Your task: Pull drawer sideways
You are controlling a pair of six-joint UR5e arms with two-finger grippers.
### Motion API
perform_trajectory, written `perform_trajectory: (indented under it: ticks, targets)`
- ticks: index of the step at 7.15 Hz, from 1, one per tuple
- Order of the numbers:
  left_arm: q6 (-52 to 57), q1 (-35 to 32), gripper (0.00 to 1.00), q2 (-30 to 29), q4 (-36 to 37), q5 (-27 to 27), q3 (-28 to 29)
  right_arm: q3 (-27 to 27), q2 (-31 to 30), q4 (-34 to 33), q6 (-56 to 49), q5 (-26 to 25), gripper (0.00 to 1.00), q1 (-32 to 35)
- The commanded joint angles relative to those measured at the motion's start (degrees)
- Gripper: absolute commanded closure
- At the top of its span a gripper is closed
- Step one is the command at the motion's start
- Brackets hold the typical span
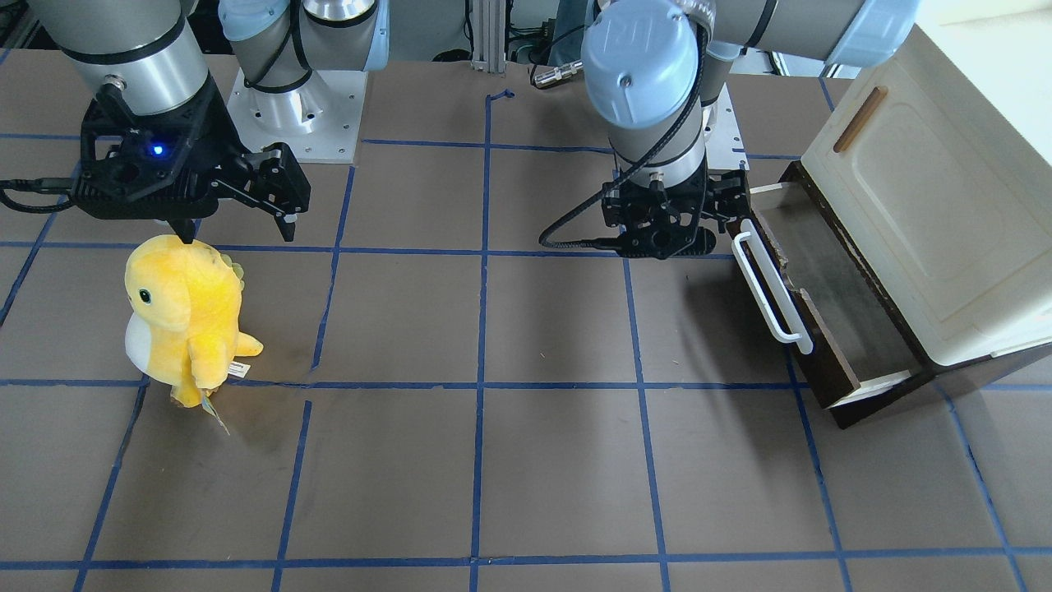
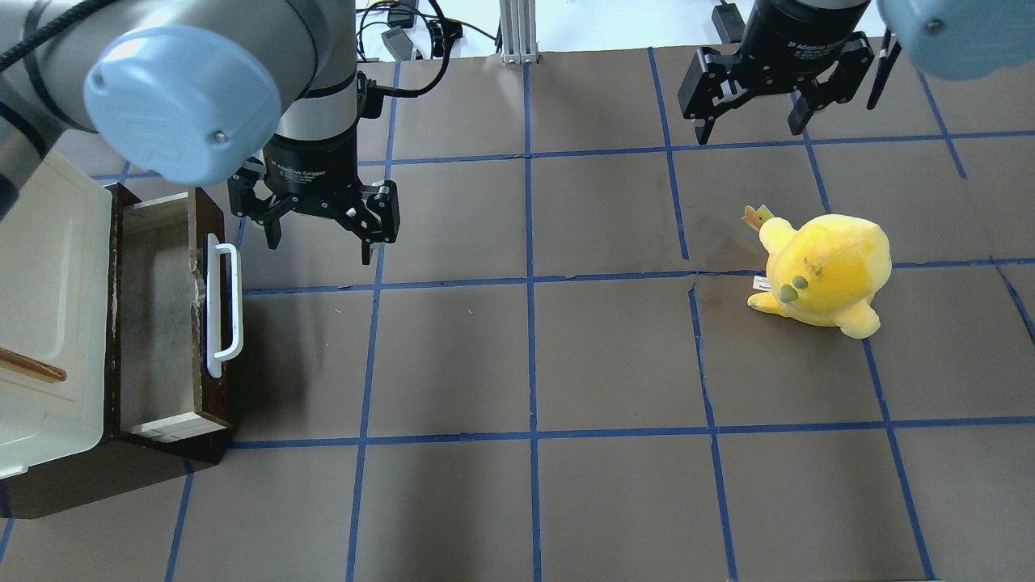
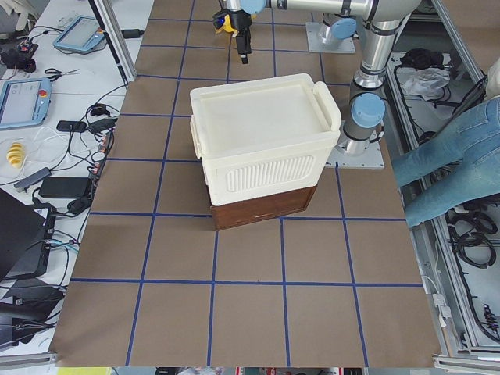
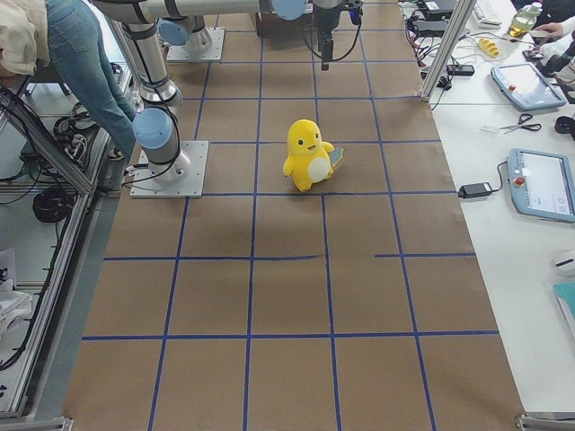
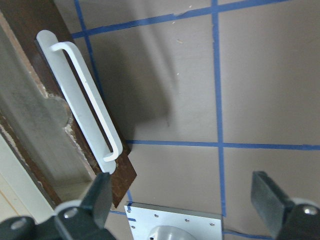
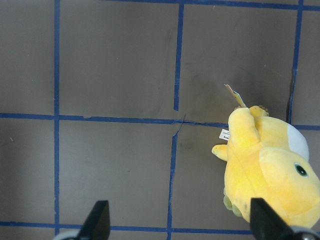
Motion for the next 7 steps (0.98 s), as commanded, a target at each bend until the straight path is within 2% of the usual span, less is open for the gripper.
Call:
perform_trajectory:
  ticks: [1,3,4,7]
  targets:
    - [0.23,2.46,0.0,3.9,-0.24,-9.12,-0.04,0.0,0.0,0.0,0.0,0.0,0.0,0.0]
    - [3.29,7.82,0.0,5.4,1.85,-12.75,0.13,0.0,0.0,0.0,0.0,0.0,0.0,0.0]
    - [3.05,7.58,0.0,5.58,7.87,-12.16,-0.65,0.0,0.0,0.0,-0.09,0.0,0.0,0.0]
    - [3.22,7.49,0.0,5.58,8.9,-12.24,-1.1,0.0,0.0,0.0,0.0,0.0,0.0,0.0]
